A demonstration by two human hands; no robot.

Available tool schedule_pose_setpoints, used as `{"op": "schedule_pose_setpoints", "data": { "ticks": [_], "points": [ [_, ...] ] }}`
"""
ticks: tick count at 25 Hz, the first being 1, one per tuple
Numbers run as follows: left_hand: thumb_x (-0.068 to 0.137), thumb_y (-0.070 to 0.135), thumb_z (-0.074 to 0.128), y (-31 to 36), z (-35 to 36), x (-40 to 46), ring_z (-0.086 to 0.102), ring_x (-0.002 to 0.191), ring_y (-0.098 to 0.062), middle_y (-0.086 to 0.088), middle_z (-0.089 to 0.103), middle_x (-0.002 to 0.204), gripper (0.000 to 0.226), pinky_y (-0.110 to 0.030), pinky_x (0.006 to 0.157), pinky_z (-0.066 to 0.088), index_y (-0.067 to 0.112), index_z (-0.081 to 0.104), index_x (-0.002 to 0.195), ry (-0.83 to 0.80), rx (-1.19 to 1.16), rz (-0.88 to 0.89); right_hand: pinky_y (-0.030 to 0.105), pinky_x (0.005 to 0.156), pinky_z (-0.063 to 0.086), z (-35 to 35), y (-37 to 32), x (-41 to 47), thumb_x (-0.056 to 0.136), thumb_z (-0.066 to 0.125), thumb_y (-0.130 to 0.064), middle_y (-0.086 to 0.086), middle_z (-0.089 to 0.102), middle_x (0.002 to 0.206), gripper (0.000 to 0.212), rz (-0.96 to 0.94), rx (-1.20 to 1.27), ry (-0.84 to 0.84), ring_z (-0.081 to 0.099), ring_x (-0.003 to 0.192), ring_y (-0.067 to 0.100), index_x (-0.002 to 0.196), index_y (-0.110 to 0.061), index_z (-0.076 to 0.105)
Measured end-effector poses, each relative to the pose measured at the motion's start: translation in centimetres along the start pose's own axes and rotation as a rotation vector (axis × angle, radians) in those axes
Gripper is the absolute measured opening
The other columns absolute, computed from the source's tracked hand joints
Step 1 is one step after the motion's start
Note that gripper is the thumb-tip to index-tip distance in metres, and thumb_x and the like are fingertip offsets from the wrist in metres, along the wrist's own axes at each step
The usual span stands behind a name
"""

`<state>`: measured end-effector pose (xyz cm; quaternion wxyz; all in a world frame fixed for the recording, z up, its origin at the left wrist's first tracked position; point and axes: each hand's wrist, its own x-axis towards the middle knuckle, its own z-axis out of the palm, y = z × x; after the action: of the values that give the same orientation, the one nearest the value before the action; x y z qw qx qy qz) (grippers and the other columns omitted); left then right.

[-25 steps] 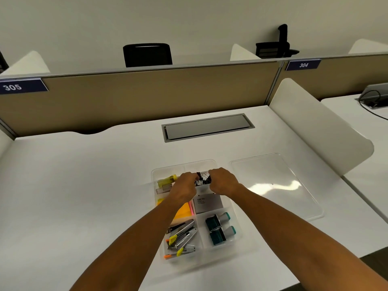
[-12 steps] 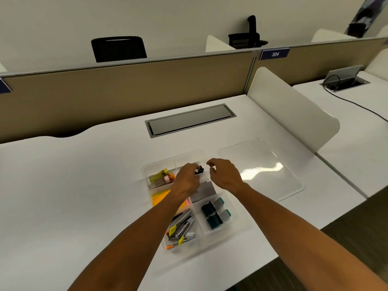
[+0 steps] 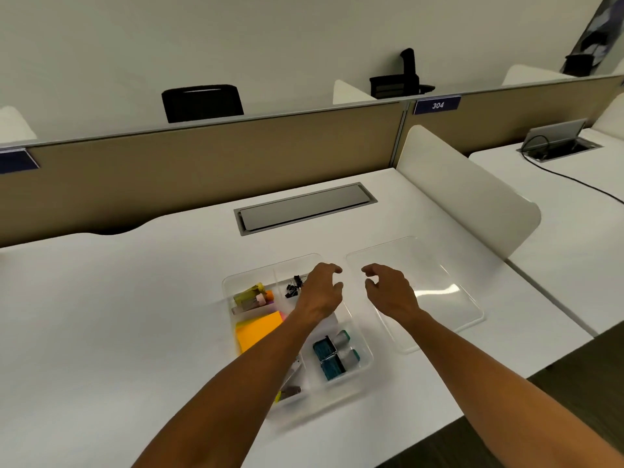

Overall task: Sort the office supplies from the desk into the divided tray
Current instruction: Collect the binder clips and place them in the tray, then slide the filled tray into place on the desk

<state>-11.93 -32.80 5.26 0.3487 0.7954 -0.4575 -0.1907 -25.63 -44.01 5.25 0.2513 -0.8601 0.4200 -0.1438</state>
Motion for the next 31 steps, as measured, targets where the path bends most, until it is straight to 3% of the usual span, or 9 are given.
{"op": "schedule_pose_setpoints", "data": {
  "ticks": [7, 13, 20, 24, 31],
  "points": [
    [0.093, 0.022, 0.057, 5.6, 5.3, 1.6, 0.048, 0.124, -0.02, -0.002, 0.049, 0.137, 0.037, -0.032, 0.104, 0.04, 0.017, 0.052, 0.129, 0.034, -0.056, -0.068, 0.034, 0.094, 0.047, -4.6, 6.6, 2.0, 0.093, 0.056, -0.026, -0.005, 0.062, 0.127, 0.038, 0.002, 0.011, -0.023, 0.061, 0.11, 0.018, 0.131, -0.026, 0.056],
    [0.091, 0.027, 0.06, 9.0, 10.9, 2.1, 0.044, 0.128, -0.02, -0.006, 0.04, 0.143, 0.05, -0.02, 0.096, 0.031, 0.015, 0.043, 0.136, -0.104, -0.018, -0.183, 0.036, 0.104, 0.04, -7.2, 14.3, 2.8, 0.089, 0.062, -0.033, 0.011, 0.043, 0.143, 0.061, 0.126, -0.056, -0.253, 0.048, 0.127, 0.03, 0.144, -0.02, 0.04],
    [0.084, 0.03, 0.067, 10.2, 15.8, 1.3, 0.044, 0.128, -0.028, -0.013, 0.027, 0.149, 0.073, -0.035, 0.106, 0.04, 0.012, 0.031, 0.144, -0.192, -0.022, -0.431, 0.044, 0.107, 0.037, -8.5, 20.2, 1.4, 0.084, 0.067, -0.036, 0.015, 0.026, 0.153, 0.081, 0.293, -0.108, -0.259, 0.034, 0.136, 0.038, 0.151, -0.018, 0.025],
    [0.085, 0.03, 0.065, 10.7, 17.1, 0.7, 0.043, 0.129, -0.028, -0.012, 0.039, 0.144, 0.072, -0.032, 0.104, 0.038, 0.01, 0.03, 0.145, -0.138, -0.069, -0.498, 0.043, 0.109, 0.034, -8.6, 21.5, 1.0, 0.082, 0.068, -0.041, 0.016, 0.031, 0.148, 0.092, 0.327, -0.066, -0.358, 0.033, 0.136, 0.038, 0.153, -0.016, 0.017],
    [0.083, 0.038, 0.065, 11.9, 18.6, -0.1, 0.039, 0.131, -0.032, -0.009, 0.04, 0.143, 0.068, -0.041, 0.111, 0.032, 0.018, 0.037, 0.141, -0.054, -0.01, -0.601, 0.04, 0.104, 0.035, -8.8, 21.7, 0.5, 0.08, 0.066, -0.038, 0.01, 0.042, 0.14, 0.086, 0.397, -0.07, -0.332, 0.038, 0.131, 0.034, 0.15, -0.021, 0.021]
  ]
}}
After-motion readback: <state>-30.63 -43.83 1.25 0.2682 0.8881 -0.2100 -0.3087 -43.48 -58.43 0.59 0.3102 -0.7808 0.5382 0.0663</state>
